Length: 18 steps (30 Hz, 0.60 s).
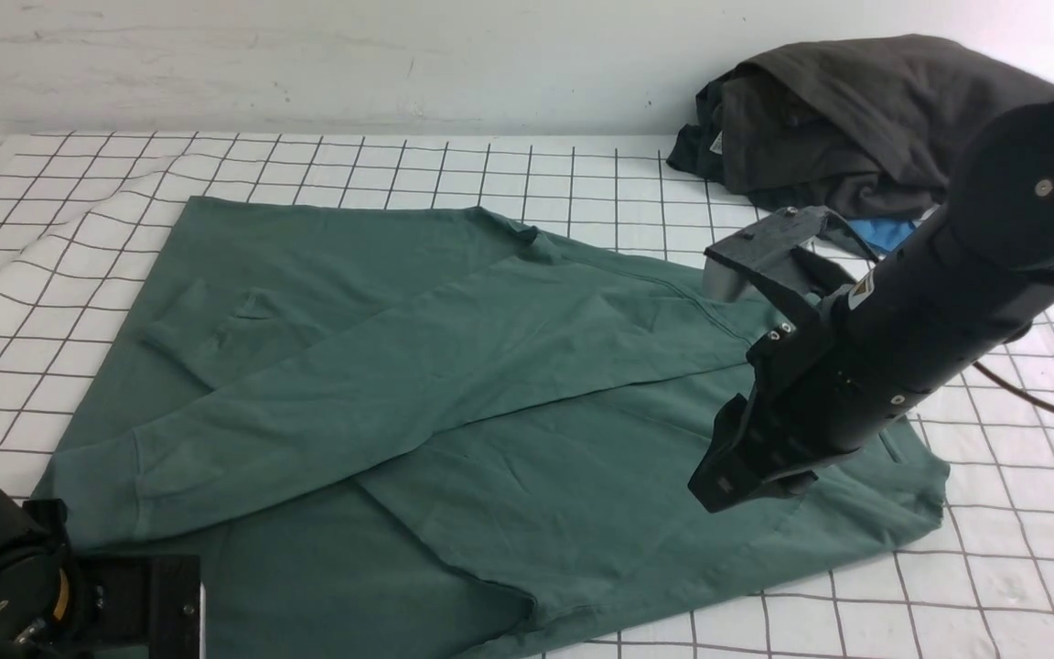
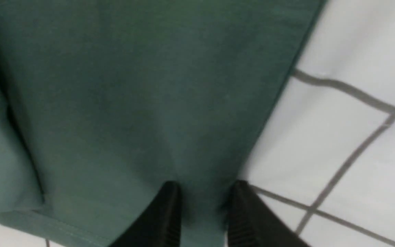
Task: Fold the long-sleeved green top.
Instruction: Use both arms simultaneously to clamp the lower edge of the clothing fabric
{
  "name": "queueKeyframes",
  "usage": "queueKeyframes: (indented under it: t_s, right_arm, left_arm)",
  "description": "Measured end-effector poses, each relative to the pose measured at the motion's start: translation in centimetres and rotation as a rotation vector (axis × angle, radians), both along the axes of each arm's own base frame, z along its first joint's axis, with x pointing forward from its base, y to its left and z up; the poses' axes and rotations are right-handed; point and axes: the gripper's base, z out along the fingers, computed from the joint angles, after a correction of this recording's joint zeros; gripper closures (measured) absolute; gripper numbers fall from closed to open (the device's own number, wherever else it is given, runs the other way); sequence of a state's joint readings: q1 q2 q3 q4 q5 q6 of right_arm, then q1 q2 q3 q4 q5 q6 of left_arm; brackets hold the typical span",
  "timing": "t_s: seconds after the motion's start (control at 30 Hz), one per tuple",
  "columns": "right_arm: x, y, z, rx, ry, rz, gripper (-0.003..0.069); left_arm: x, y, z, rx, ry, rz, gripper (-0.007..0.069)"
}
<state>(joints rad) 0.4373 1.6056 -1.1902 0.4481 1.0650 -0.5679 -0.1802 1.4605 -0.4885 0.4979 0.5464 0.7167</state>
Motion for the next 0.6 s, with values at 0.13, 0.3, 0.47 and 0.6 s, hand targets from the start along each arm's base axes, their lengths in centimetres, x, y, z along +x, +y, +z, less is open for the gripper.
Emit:
queueKeyframes:
  t_s: [0.13,0.3,0.47,0.6]
  right_arm:
    - [0.0,0.0,0.0,0.0,-0.001,0.003,0.0463]
    - [0.0,0.0,0.0,0.001,-0.001,0.004,0.0463]
    - [-0.3,-0.1,0.4,-0.002,-0.036,0.063,0.0468]
    - [-1.0,-0.7,0.9,-0.047,-0.105,0.176,0.048]
  left_arm:
    - [-0.3,0.0,0.7,-0.007,-0.044,-0.006,0.0611]
    - [-0.7,0.0,2.9,-0.045,-0.16,0.015,0.0622]
    - [-1.4,-0.1,4.8,-0.121,-0.266,0.098,0.0622]
    - [-1.9,-0.1,6.2,-0.218,-0.369,0.255,0.0622]
